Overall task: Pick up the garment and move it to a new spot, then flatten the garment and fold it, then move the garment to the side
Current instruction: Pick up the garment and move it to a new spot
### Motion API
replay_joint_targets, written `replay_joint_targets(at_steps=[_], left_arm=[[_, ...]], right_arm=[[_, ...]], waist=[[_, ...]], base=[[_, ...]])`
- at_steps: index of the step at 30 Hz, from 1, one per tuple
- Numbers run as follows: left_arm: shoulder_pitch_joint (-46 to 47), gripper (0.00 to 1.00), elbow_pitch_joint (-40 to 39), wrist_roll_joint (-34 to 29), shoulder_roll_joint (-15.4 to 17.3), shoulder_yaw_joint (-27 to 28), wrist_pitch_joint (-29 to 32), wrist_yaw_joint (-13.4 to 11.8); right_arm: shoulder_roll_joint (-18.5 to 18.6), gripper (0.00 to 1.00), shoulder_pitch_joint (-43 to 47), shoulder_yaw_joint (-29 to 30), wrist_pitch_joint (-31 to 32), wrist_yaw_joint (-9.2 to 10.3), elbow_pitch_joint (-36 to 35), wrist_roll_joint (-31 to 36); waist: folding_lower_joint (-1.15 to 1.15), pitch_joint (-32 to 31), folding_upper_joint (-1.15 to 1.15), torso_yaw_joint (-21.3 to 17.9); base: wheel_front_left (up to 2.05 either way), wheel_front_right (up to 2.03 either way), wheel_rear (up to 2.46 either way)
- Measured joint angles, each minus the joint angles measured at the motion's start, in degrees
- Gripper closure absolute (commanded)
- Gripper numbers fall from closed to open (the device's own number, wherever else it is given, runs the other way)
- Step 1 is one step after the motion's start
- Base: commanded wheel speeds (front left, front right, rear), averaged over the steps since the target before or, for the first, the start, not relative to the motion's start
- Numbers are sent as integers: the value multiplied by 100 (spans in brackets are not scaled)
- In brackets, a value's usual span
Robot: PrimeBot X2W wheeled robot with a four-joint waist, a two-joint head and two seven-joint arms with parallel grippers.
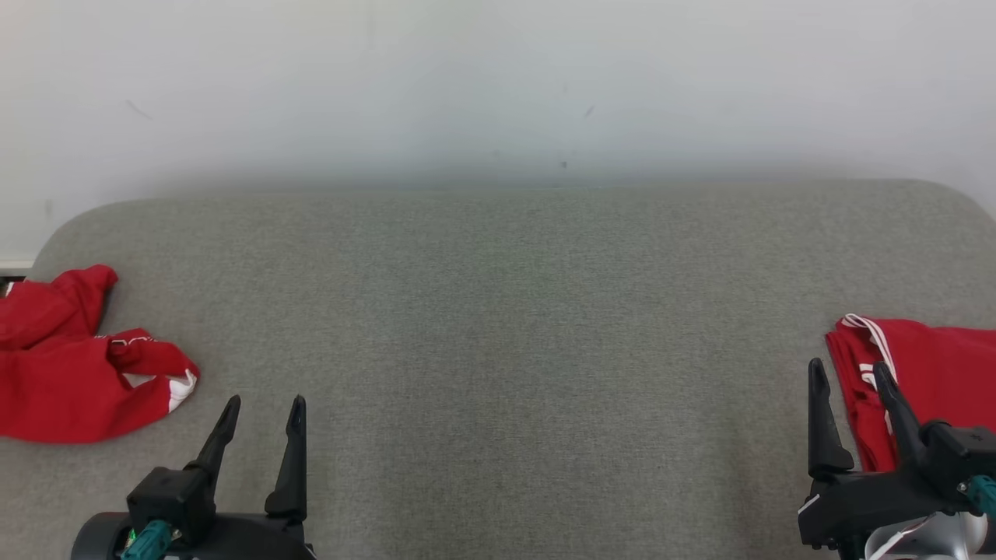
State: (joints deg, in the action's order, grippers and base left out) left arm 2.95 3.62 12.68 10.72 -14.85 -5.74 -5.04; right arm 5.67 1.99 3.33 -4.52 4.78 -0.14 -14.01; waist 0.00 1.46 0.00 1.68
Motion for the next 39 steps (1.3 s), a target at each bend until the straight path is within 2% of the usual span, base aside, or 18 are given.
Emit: replay_joint_targets(at_steps=[13,34,39], left_arm=[[1,0,65,-13,-24,-46,18,-2],[-38,0,64,-30,-16,-40,25,-47],[-310,0,18,-12,76,134,24,-49]], right_arm=[[13,0,119,21,53,1,-88,-9],[14,0,113,-143,156,-25,-19,-9],[-7,0,50,-420,259,-83,-37,-3]], waist=[[0,32,0,688],[0,-21,0,2280],[0,-28,0,2656]], base=[[0,0,0],[0,0,0],[0,0,0]])
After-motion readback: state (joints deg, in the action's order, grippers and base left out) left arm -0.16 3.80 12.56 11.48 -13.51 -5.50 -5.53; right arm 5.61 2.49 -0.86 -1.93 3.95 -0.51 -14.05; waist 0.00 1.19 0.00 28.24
